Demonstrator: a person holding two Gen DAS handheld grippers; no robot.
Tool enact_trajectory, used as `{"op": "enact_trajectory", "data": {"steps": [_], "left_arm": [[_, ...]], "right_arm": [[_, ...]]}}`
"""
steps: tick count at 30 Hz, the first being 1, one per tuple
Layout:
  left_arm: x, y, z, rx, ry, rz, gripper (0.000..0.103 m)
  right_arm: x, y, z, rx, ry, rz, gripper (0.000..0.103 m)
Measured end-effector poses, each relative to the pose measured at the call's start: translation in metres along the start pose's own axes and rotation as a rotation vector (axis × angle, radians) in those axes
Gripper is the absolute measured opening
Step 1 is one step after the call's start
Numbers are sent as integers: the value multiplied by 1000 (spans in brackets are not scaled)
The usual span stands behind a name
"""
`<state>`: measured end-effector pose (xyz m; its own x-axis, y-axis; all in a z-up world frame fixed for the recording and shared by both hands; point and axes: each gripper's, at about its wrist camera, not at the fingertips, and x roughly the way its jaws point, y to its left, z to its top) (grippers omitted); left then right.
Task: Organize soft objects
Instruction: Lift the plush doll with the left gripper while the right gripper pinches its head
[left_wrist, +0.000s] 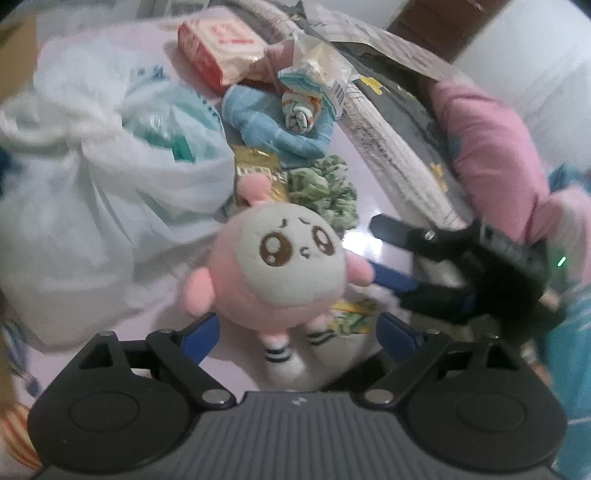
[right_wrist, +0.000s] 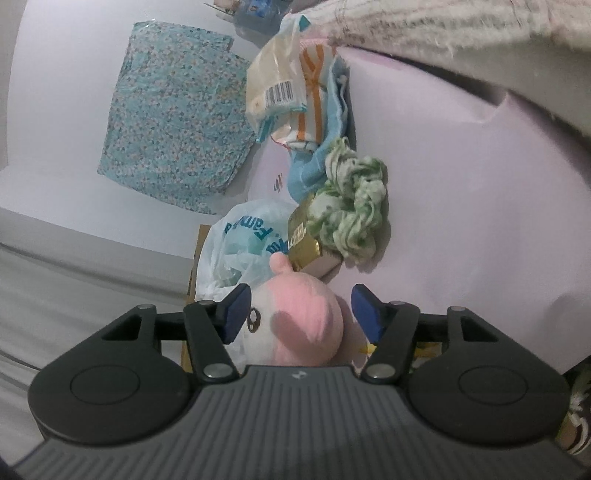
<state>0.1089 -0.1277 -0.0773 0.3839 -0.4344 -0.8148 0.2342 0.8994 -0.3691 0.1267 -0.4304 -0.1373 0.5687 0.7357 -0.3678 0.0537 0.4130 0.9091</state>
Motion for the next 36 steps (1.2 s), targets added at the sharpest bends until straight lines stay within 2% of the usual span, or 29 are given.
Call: {"op": "enact_trajectory", "data": {"steps": [5, 11, 13, 15, 17, 25, 36], "left_arm": [[7, -4, 1, 57, 3, 70, 95], [19, 3, 7, 14, 19, 50, 93], [20, 3, 7, 12, 16, 43, 89], [21, 3, 7, 14, 18, 45, 87], [23, 2, 8, 19, 17, 55, 83], [18, -1, 9, 18, 1, 52, 81], [-29, -14, 7, 38, -100, 25, 81]], "right_arm": [[8, 8, 4, -48, 30, -16, 67], [25, 23, 7, -129, 82, -42, 71], [32, 25, 6, -146, 105, -55, 71], [38, 28, 5, -168, 132, -67, 71], [44, 30, 1, -179, 151, -75, 67], [38, 40, -5, -184, 138, -68, 64], [10, 77, -13, -233, 86, -20, 64]]}}
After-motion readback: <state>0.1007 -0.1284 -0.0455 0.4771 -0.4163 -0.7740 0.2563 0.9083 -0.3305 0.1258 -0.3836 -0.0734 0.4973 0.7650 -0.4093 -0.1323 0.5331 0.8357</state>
